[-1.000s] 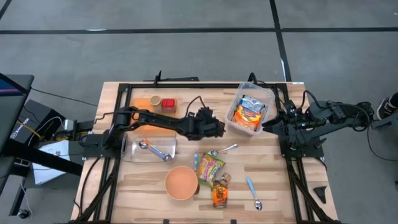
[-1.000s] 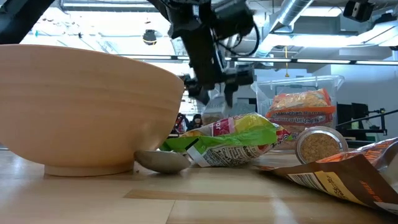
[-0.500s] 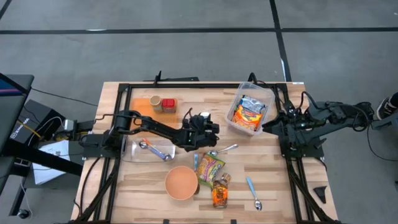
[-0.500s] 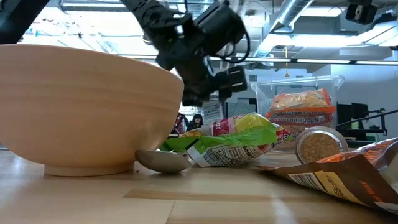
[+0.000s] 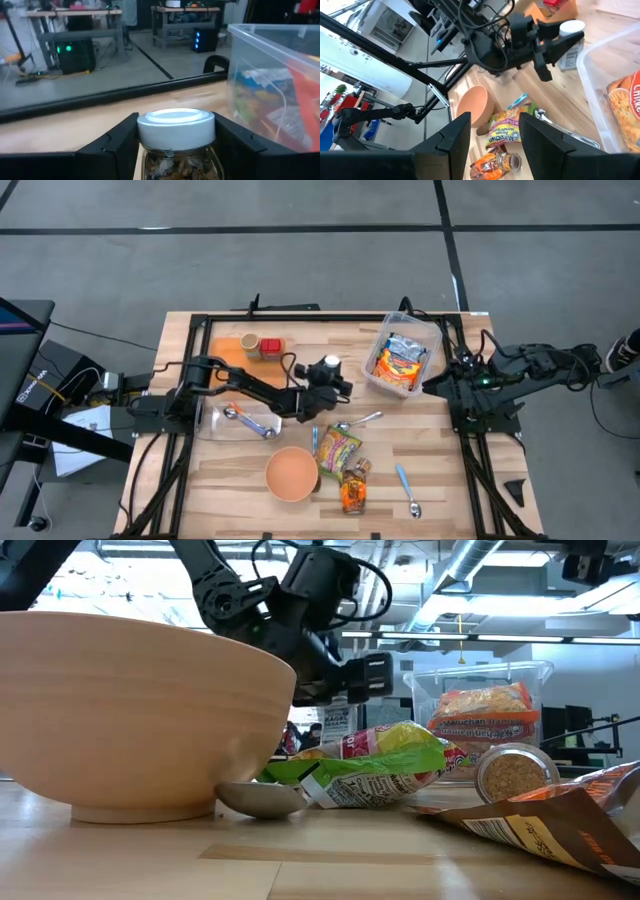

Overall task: Pick & Place Food Item
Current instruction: Put the white seasoning bottle into the orange bin

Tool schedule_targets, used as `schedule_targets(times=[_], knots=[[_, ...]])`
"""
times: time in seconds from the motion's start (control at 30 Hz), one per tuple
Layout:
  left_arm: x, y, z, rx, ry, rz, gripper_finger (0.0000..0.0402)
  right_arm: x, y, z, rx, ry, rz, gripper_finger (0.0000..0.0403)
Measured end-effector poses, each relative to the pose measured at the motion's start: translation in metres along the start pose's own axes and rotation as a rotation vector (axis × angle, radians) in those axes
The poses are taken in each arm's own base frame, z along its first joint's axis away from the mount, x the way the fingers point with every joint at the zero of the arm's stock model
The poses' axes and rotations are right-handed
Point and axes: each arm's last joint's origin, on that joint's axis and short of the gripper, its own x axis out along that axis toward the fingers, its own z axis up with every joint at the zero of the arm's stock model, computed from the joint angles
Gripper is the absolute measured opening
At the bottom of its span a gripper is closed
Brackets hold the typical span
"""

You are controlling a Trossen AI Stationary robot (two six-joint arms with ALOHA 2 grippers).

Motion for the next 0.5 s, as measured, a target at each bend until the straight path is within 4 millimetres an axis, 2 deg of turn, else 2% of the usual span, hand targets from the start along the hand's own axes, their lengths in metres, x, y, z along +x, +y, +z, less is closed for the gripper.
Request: schedule_targets(times=[0.3,0.5], knots=[[0.028,0.025,-0.004,-0.069,-0.017,0.051,0.0197,0.0,0.0,0.0,0.002,0.003,-0.004,0.0163],[0.054,0.031,0.001,-0.068,-0.081,-0.041,0.0197,0.0,-0.002,-0.002,-0.003,0.016,-0.02,0.0163]])
